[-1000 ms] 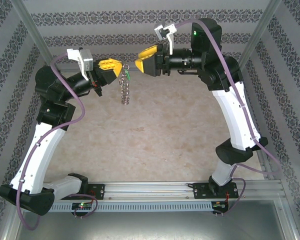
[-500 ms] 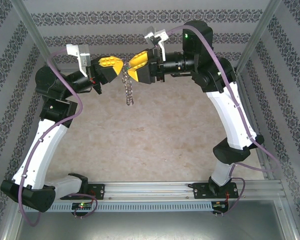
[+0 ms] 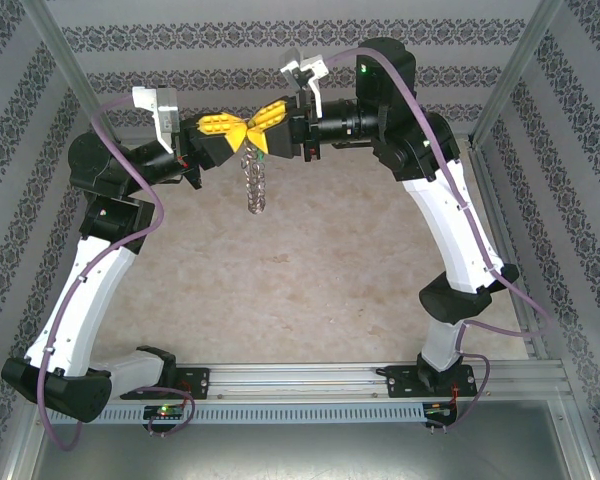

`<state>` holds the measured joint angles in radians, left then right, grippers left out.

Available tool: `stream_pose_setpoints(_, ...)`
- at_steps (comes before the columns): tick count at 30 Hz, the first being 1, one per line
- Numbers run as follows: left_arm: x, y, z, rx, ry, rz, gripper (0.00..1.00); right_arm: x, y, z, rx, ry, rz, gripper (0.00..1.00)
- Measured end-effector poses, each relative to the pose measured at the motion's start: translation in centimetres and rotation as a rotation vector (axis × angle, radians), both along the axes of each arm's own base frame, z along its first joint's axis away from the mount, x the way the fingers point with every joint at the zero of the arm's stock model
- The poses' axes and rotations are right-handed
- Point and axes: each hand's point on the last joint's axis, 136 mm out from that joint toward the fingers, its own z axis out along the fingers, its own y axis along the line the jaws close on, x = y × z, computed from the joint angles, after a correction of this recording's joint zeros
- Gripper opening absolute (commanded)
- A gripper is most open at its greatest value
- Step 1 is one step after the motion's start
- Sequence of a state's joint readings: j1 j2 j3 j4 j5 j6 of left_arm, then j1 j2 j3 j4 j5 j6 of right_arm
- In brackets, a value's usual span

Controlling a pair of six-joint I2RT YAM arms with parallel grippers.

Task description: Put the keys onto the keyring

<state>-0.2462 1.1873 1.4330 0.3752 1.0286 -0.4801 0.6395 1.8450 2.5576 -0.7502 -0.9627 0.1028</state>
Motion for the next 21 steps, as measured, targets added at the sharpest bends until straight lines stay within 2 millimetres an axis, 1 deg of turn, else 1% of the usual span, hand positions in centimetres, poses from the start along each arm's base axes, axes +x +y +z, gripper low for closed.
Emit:
stream_pose_setpoints(3,0.1,0.0,0.0,0.001,0.001,0.0,0.0,-0.2,0.0,0.1,0.001,-0.004,0.008,0.04)
stream_pose_setpoints(4,0.1,0.1,0.0,0.001,0.0,0.003,0.0,-0.2,0.0,0.1,0.002,-0.006,0.01,0.01)
stream_pose_setpoints(14,0.0,0.1,0.1,0.005,-0.003,-0.002,0.0,-0.3,-0.1,0.1,0.005,-0.052,0.015,0.0)
stream_pose_setpoints(15,0.0,0.1,0.1,0.009,0.0,0.0,0.05,-0.2,-0.1,0.1,0.003,-0.057,0.012,0.0)
stream_pose_setpoints(18,0.4,0.1,-0.3,0.043,0.01,0.03,0.26,0.0,-0.1,-0.4,-0.014,-0.076,-0.001,0.0)
stream_pose_setpoints(20,0.9,0.2,-0.9,0.083,0.013,0.07,0.35,0.3,-0.2,-1.1,-0.04,-0.085,-0.02,0.0)
stream_pose_setpoints(21,1.2,0.3,-1.4,0.11,0.022,0.095,0.37,0.4,-0.3,-1.6,-0.059,-0.087,-0.031,0.0)
